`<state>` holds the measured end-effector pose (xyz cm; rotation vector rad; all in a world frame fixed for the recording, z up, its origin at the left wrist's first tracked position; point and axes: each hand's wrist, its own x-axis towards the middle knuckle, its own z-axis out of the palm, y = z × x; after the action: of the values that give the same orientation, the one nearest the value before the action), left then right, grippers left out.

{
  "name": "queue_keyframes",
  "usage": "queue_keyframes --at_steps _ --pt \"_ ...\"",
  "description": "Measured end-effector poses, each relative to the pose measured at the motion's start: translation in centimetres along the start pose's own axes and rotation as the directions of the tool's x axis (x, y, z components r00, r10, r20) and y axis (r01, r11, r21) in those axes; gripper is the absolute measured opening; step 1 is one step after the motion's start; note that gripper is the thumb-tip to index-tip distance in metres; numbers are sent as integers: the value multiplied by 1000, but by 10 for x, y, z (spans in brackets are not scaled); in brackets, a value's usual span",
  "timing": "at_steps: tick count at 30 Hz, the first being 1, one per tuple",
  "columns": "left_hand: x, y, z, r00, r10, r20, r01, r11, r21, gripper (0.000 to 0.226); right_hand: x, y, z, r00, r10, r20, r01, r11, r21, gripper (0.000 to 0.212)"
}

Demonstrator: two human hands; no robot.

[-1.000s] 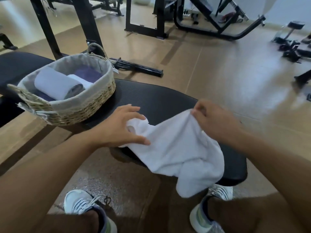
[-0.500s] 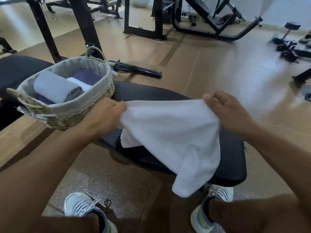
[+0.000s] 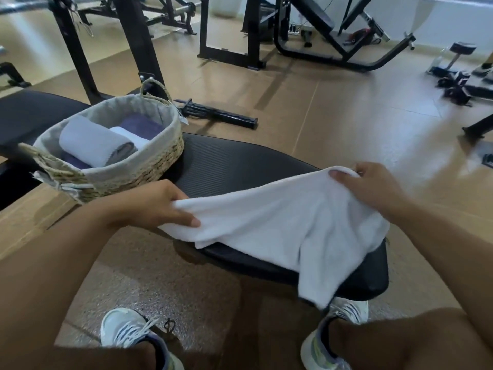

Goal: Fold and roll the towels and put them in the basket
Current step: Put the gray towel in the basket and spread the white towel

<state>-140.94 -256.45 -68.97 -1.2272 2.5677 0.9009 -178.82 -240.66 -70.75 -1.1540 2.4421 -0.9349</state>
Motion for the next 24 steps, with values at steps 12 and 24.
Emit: queue_keyframes --at_steps 12,24 --pt "15 -7 3 634 -135 -762 -156 942 -297 22 2 23 0 930 212 301 -14 837 -548 49" --pt "-2 57 2 987 -114 113 160 715 -681 51 -19 -50 22 507 132 852 -435 893 121 37"
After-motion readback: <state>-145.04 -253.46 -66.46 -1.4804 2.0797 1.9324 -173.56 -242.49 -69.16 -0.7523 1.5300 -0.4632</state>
